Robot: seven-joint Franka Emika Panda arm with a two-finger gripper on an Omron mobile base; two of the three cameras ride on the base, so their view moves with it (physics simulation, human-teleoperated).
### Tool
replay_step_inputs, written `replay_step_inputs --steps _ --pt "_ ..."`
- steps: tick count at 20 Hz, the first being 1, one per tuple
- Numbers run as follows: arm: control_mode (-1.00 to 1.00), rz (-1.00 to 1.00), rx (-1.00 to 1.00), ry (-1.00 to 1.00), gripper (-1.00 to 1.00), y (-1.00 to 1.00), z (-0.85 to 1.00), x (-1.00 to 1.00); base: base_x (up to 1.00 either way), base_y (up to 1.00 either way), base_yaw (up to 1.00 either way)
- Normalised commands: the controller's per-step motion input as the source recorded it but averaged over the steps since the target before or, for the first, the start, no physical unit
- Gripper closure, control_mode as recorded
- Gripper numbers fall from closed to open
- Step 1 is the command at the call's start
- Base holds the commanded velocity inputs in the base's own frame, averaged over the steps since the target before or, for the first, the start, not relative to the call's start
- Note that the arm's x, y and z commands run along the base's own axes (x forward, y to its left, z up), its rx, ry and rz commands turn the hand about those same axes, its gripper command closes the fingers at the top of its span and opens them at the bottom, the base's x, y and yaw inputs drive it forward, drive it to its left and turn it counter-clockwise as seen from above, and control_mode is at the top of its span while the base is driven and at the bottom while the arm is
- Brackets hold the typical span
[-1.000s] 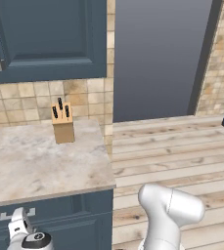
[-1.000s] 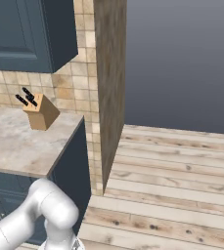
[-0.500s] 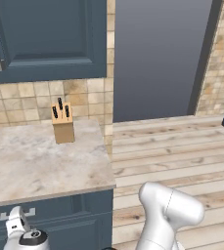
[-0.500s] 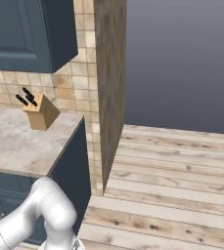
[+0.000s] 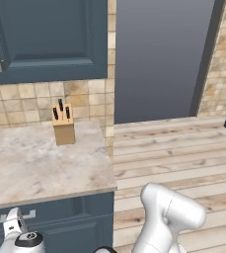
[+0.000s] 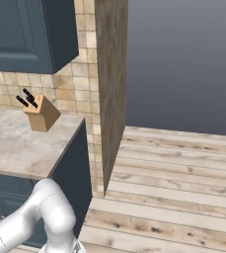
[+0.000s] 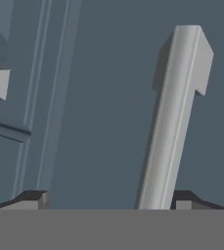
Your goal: Take the tongs from the drawer on the left and place them on the dining counter next to the tray containing the hot dog.
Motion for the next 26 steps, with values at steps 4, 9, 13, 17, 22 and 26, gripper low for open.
replay_step_inputs --steps 4,9,13,17,22,26 --pt "-1.00 0.00 0.00 0.00 -1.00 0.05 -0.03 0.04 0.00 0.00 0.00" --pt "-1.00 0.00 0.00 0.00 1.00 0.00 0.00 0.00 0.00 0.00 0.00" --pt "-1.00 0.00 0.00 0.00 1.00 0.00 0.00 0.00 0.00 0.00 0.00" --pt "-1.00 0.00 0.00 0.00 1.00 0.00 0.00 0.00 0.00 0.00 0.00" --pt "-1.00 0.00 0.00 0.00 1.00 0.00 0.00 0.00 0.00 0.00 0.00" --pt "-1.00 0.00 0.00 0.00 1.00 0.00 0.00 0.00 0.00 0.00 0.00"
